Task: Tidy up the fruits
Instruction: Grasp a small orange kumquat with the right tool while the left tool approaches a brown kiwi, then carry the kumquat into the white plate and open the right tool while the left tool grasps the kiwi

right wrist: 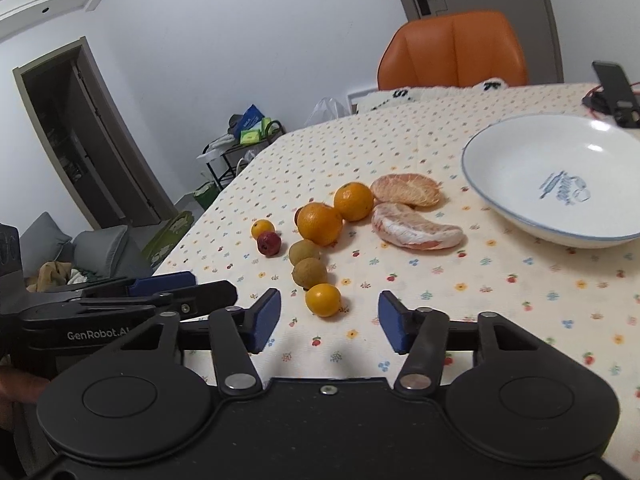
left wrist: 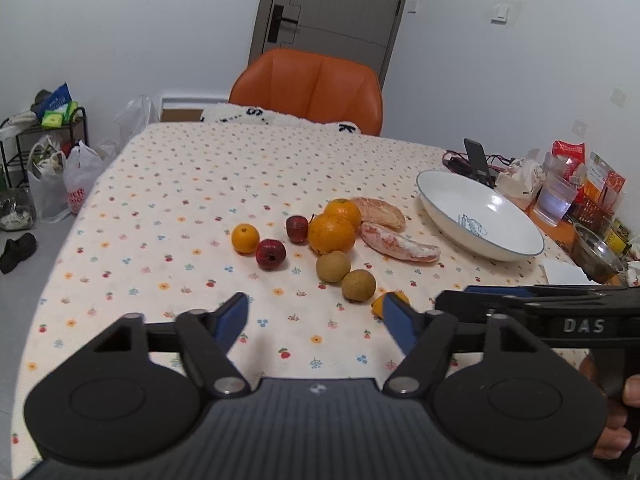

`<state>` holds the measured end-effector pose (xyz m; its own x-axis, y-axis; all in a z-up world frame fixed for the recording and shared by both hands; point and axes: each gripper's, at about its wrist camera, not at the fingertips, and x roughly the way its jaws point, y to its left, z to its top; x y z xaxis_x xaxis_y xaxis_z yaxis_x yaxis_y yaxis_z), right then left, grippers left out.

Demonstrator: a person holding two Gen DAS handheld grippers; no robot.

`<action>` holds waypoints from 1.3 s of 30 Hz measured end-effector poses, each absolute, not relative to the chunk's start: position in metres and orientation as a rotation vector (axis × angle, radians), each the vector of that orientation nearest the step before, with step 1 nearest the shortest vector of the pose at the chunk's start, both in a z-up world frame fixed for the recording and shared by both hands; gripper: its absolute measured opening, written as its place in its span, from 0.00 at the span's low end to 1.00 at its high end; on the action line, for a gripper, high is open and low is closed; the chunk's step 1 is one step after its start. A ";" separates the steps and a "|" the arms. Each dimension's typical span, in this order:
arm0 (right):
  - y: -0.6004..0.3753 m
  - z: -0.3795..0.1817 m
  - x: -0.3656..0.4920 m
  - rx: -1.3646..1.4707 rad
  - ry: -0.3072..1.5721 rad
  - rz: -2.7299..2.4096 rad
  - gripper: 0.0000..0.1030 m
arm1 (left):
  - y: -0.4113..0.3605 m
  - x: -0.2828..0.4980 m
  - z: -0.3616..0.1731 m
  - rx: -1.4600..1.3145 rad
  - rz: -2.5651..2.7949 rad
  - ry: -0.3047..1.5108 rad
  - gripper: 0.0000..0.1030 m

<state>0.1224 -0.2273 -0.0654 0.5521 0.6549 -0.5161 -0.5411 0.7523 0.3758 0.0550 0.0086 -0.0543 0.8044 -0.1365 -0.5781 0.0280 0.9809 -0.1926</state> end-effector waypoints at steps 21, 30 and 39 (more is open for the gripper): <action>-0.226 -0.083 0.151 0.235 0.728 0.728 0.20 | -0.003 0.090 -0.066 -0.191 -0.116 0.670 0.51; -0.247 -0.081 0.151 0.250 0.710 0.690 0.20 | -0.022 0.104 -0.074 -0.175 -0.115 0.701 0.50; -0.269 -0.077 0.150 0.269 0.675 0.647 0.20 | -0.032 0.113 -0.079 -0.149 -0.076 0.724 0.23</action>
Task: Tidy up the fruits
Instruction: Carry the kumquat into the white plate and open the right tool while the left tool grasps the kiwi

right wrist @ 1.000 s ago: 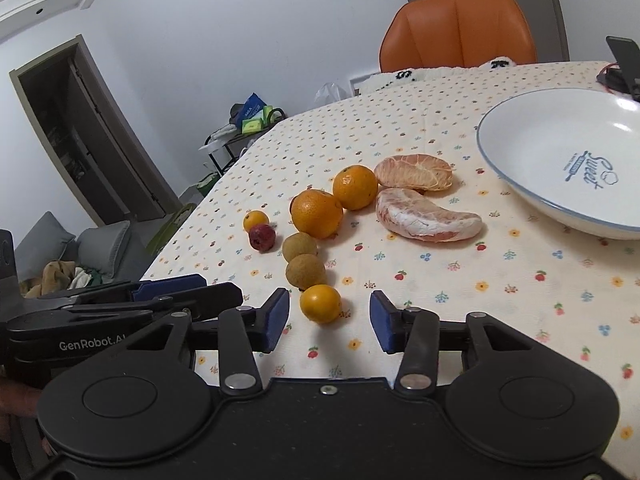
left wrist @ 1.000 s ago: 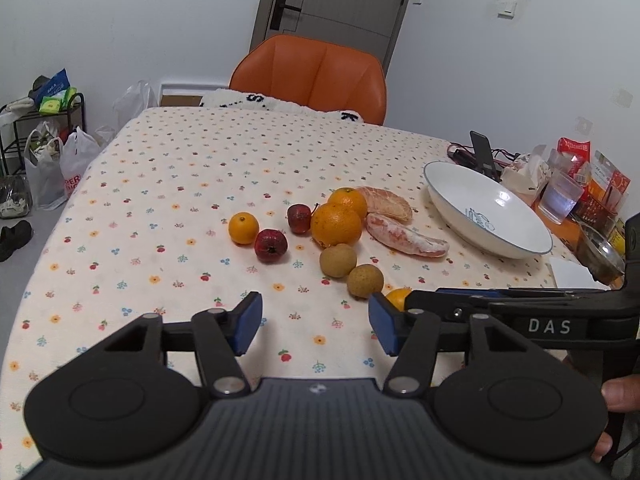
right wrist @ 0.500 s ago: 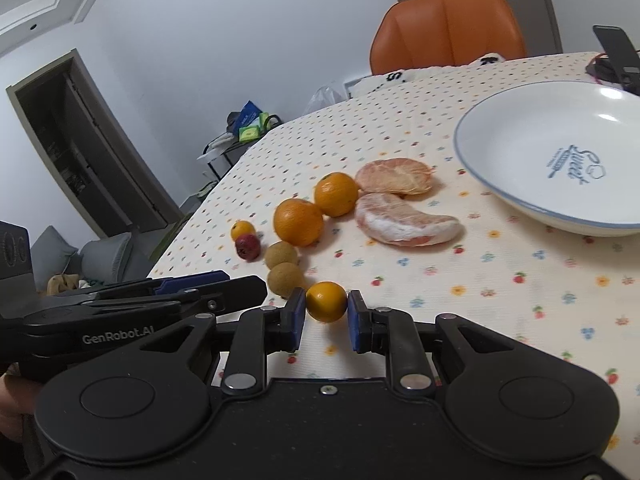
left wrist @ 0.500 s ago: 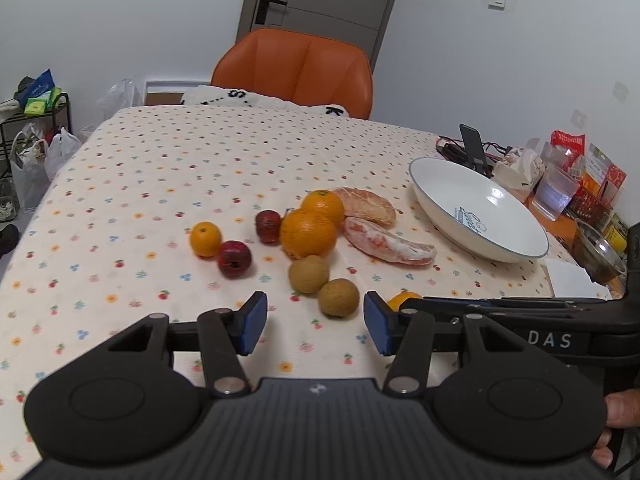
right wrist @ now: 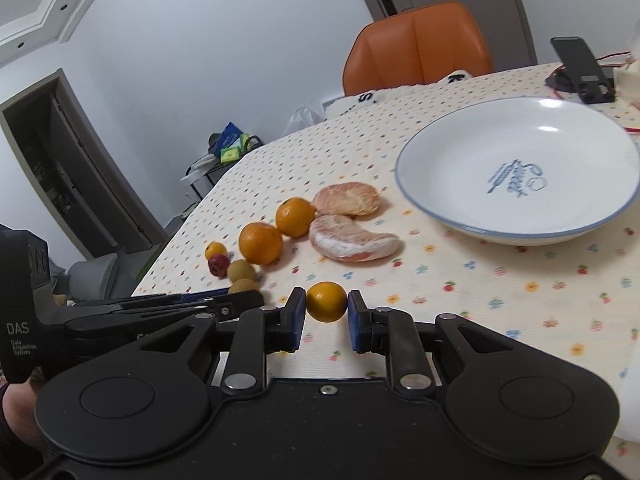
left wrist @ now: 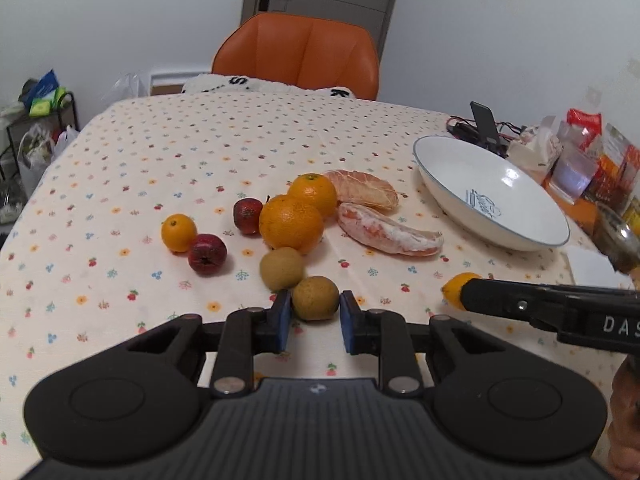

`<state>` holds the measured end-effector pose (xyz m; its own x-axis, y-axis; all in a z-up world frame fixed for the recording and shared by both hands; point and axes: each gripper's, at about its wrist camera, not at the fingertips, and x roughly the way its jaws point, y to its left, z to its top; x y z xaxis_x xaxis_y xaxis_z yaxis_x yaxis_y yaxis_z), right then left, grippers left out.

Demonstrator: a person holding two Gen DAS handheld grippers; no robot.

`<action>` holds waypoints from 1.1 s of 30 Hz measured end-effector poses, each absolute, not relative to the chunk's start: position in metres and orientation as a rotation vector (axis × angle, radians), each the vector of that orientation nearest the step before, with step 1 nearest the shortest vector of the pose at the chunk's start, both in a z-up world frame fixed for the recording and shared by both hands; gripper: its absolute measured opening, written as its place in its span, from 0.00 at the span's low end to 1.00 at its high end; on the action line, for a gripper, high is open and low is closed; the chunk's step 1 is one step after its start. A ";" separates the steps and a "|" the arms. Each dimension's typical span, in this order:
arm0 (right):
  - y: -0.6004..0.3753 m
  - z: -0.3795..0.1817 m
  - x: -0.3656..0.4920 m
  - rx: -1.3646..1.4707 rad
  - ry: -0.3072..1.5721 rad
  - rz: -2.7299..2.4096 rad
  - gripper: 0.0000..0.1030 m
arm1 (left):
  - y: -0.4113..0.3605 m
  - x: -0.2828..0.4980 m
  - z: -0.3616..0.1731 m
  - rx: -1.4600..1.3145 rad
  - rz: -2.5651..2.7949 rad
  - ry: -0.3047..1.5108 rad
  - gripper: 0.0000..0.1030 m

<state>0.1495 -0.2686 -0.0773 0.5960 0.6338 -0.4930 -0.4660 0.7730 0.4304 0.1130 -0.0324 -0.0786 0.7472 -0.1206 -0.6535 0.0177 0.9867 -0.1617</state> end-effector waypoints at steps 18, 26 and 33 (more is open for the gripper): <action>-0.326 -0.067 0.152 0.334 0.587 0.529 0.20 | -0.075 0.108 -0.051 -0.112 -0.160 0.650 0.23; -0.346 -0.066 0.160 0.349 0.564 0.463 0.20 | -0.092 0.119 -0.043 -0.090 -0.191 0.633 0.23; -0.359 -0.064 0.172 0.344 0.547 0.421 0.20 | -0.109 0.133 -0.041 -0.077 -0.217 0.632 0.23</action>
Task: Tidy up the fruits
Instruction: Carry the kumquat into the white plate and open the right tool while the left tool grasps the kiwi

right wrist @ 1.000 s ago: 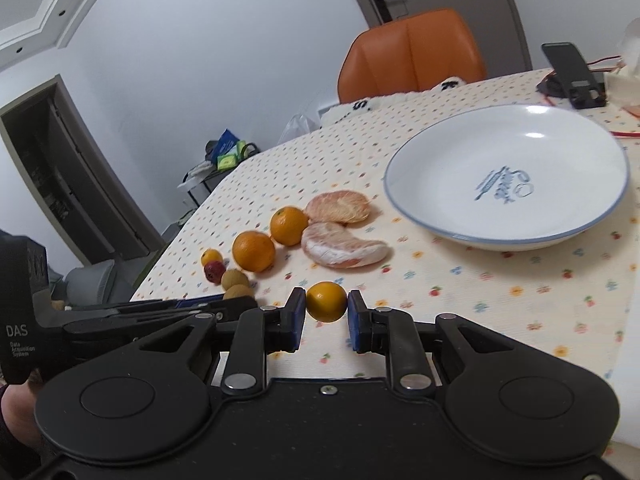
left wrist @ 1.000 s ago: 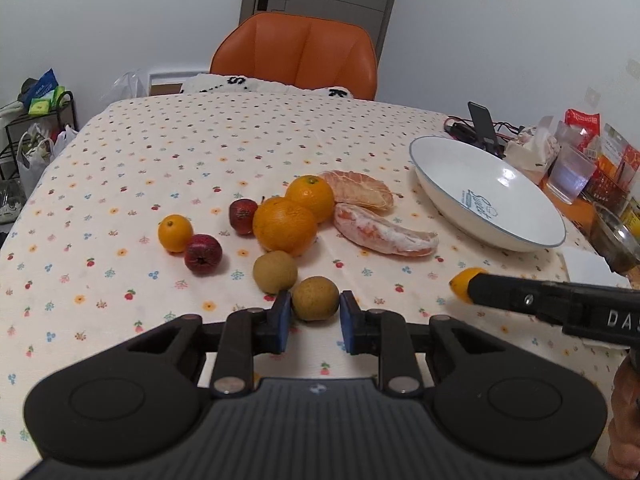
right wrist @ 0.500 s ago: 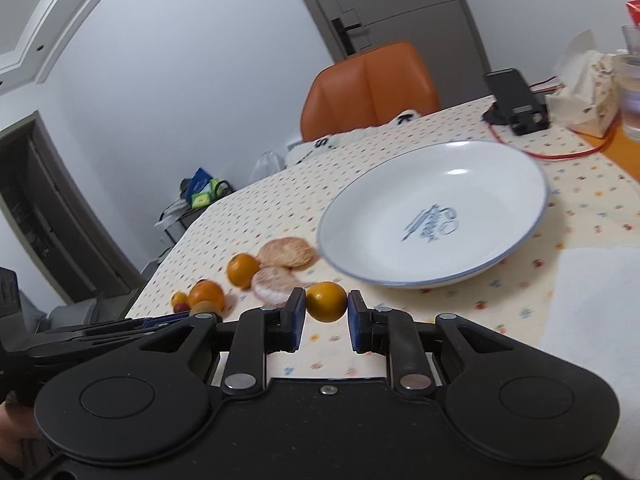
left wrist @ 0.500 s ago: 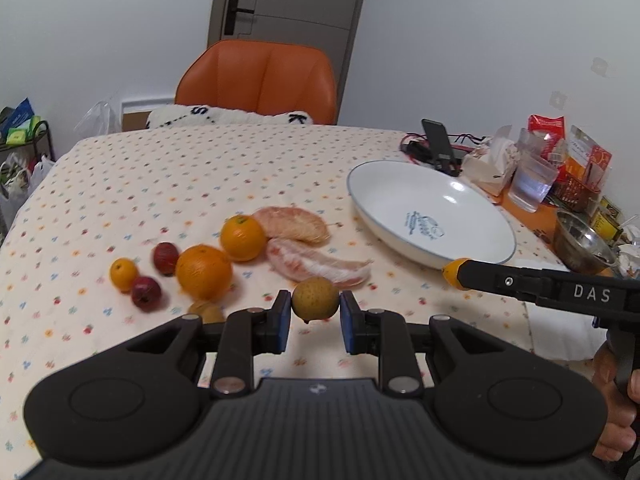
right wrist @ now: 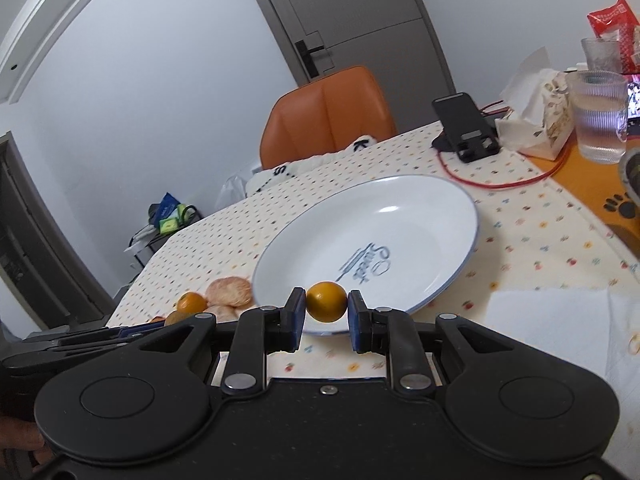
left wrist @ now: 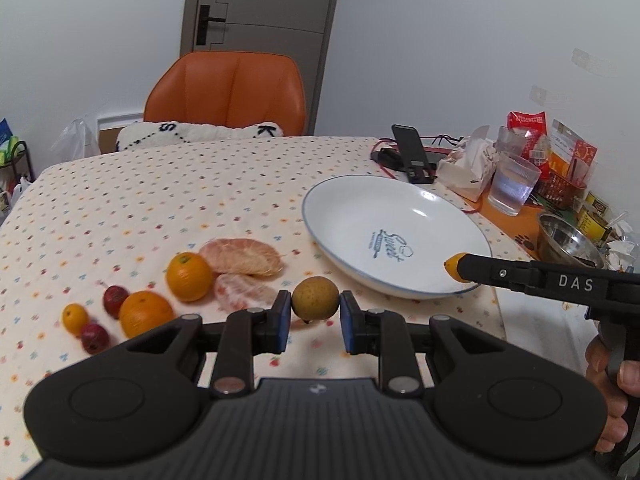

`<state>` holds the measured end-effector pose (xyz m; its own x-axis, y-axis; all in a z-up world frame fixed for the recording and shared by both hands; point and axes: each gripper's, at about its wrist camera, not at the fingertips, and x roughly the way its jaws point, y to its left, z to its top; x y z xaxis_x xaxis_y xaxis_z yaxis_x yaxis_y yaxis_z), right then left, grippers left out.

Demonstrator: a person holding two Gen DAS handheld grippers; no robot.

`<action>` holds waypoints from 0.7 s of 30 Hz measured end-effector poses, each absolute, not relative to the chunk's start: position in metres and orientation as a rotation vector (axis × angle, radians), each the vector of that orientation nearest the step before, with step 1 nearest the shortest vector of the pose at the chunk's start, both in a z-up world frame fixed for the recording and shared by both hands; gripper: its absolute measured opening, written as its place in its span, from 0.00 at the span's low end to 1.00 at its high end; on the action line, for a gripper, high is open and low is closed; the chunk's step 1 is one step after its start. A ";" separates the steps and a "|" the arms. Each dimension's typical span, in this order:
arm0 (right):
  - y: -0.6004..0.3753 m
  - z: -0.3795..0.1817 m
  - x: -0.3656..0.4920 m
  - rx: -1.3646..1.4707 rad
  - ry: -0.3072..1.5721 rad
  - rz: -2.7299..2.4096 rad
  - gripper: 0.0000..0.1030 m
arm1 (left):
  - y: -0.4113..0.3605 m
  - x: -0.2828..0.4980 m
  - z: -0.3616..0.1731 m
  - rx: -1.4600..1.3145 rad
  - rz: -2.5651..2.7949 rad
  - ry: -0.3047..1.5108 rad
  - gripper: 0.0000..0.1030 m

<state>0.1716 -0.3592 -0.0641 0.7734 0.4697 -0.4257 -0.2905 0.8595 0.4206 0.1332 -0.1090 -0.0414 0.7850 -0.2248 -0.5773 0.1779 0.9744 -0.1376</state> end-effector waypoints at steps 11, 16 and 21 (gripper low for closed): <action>-0.371 -0.072 0.182 0.356 0.554 0.378 0.27 | -0.134 0.157 -0.041 -0.057 -0.250 0.637 0.23; -0.378 -0.070 0.179 0.367 0.541 0.379 0.28 | -0.145 0.167 -0.041 -0.045 -0.264 0.640 0.23; -0.385 -0.070 0.173 0.378 0.543 0.374 0.28 | -0.158 0.174 -0.041 -0.037 -0.283 0.638 0.23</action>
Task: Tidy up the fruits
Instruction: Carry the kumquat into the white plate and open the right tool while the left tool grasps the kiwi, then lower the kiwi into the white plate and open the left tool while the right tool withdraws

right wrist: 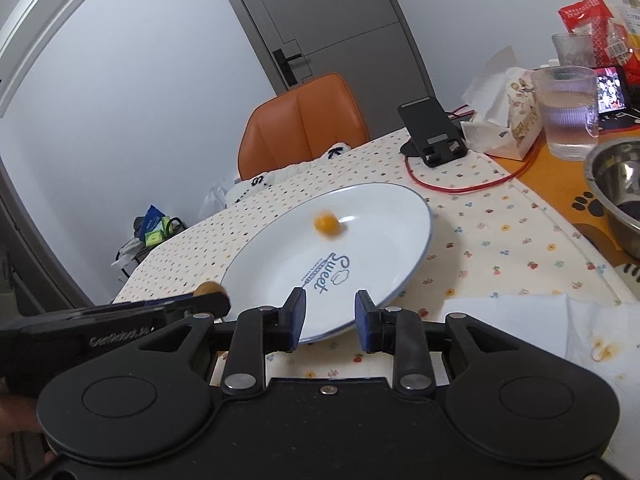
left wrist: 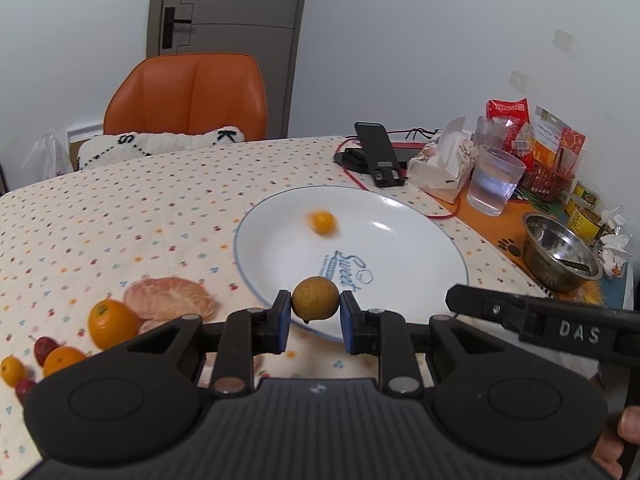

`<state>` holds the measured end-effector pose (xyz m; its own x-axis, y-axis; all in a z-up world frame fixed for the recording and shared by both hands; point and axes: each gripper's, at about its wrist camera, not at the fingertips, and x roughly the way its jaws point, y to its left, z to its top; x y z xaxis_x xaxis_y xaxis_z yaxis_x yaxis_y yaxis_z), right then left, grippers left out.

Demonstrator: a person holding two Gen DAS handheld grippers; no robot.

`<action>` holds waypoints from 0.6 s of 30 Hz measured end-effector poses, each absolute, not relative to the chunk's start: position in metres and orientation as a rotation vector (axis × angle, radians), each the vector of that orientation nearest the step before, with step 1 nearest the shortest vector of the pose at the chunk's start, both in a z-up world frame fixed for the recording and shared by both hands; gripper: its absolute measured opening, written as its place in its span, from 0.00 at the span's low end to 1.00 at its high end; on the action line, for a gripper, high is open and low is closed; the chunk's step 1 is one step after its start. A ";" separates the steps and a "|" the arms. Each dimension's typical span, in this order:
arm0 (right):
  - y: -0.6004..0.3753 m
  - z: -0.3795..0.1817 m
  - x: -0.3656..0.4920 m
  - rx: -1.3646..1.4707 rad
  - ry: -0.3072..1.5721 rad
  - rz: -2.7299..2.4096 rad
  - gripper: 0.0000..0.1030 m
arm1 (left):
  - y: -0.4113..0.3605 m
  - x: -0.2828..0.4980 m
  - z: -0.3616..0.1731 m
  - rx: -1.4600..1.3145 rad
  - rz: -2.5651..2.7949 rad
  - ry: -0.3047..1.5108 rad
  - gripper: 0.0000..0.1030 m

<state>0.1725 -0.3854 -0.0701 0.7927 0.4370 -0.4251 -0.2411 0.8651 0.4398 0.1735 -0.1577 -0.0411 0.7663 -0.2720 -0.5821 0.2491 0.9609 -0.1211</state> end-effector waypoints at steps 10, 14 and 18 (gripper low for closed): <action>-0.390 -0.066 0.164 0.375 0.535 0.375 0.31 | -0.170 0.181 -0.039 -0.041 -0.286 0.633 0.26; -0.390 -0.067 0.161 0.376 0.542 0.373 0.32 | -0.164 0.179 -0.037 -0.056 -0.269 0.639 0.28; -0.387 -0.066 0.156 0.374 0.543 0.378 0.35 | -0.152 0.171 -0.035 -0.072 -0.248 0.644 0.33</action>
<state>0.1555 -0.3870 -0.0662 0.7918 0.4390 -0.4247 -0.2457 0.8655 0.4366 0.1706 -0.1518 -0.0348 0.7715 -0.2506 -0.5848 0.2059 0.9680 -0.1432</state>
